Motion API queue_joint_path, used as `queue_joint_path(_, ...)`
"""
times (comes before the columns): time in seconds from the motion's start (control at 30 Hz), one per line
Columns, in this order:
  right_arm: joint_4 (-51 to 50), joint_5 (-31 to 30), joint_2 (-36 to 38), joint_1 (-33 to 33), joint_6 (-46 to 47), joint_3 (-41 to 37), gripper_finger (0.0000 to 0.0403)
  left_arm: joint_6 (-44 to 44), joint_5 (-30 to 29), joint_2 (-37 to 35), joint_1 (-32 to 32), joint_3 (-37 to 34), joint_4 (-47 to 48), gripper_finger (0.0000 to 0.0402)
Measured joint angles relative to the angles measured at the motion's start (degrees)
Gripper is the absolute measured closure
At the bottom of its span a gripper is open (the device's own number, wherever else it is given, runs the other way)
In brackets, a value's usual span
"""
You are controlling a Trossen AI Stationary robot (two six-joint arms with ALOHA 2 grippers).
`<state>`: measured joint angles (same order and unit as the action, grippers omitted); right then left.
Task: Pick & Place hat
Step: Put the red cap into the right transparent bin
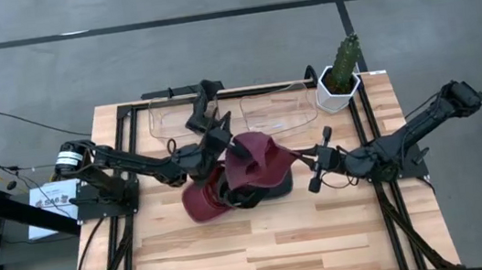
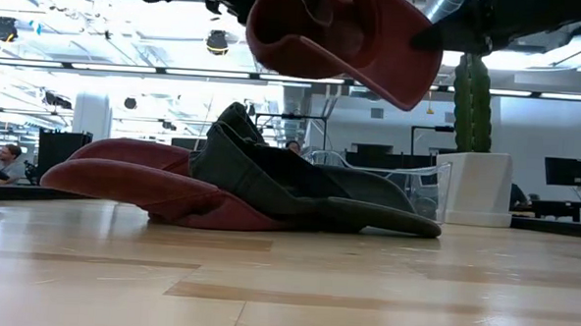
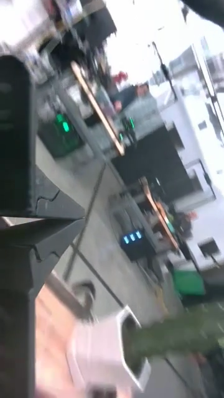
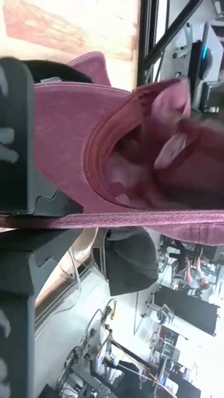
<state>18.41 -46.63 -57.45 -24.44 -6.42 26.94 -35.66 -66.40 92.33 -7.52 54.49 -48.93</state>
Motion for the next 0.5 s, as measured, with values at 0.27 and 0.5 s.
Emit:
queue_joint_path(0.27,-0.43,0.0,0.0,-0.21,-0.08,0.0,0.0402,-8.79,-6.38,0.0,2.28,2.46,-0.39,0.0398)
queue_joint_path(0.5,-0.97,-1.78,0.01,-0.23,-0.08,0.0,0.0402,-15.1,-9.5,-0.85,2.78,3.68,-1.05,0.0398)
